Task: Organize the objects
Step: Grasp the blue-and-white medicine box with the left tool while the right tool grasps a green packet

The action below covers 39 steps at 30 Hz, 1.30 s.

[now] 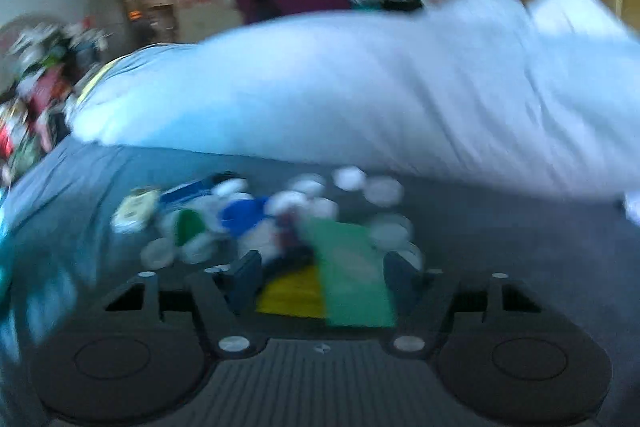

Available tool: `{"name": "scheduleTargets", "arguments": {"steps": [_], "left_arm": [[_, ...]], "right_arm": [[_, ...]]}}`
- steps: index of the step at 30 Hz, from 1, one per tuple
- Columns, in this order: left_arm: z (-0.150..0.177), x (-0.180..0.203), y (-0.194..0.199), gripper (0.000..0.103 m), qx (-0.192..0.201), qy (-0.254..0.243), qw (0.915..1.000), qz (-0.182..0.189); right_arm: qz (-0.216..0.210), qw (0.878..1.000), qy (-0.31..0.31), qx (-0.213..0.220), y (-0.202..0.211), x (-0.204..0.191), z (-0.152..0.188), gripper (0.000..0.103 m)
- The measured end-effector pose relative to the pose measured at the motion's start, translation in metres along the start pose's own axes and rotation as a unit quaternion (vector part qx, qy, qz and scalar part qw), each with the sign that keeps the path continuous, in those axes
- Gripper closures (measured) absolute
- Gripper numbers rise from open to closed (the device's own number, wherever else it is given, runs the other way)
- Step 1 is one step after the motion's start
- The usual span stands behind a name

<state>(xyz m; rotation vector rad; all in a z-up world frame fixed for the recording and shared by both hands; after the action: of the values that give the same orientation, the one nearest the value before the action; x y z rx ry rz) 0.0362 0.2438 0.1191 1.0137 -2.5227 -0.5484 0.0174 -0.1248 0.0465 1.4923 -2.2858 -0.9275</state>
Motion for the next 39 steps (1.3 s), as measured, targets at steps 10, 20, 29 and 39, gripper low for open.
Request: {"name": "scheduleTargets", "arguments": {"steps": [10,20,29,39], "left_arm": [[0.015,0.065,-0.108,0.020,-0.047,-0.063,0.9913,0.106],[0.025,0.104,-0.219,0.027,-0.096,-0.144,0.9690,0.176],[0.036,0.120,-0.262,0.034,-0.116,-0.156,0.9588,0.207],[0.022,0.121,-0.225,0.055,-0.098,-0.091,0.9792,0.153]], "right_arm": [[-0.044,0.998,-0.015,-0.047,-0.062,0.009,0.011,0.052],[0.019,0.998,0.034,-0.056,0.008,0.026,0.041,0.048],[0.022,0.997,0.023,-0.066,-0.007,0.022,0.045,0.052],[0.010,1.000,0.002,-0.008,0.021,0.014,0.025,0.059]]}}
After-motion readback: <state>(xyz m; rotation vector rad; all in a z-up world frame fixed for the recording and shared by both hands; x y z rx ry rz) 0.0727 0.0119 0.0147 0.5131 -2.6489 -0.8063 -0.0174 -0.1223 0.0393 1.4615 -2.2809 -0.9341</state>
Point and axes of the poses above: each gripper's, at about its wrist camera, not at the fingertips, and y roughly against the way its jaws point, x to its right, z to its underside, the point moved 9 cm from there along -y, roughly the way its jaws point, and after that the axes turned 9 degrees about z, right-handed, at the moved point
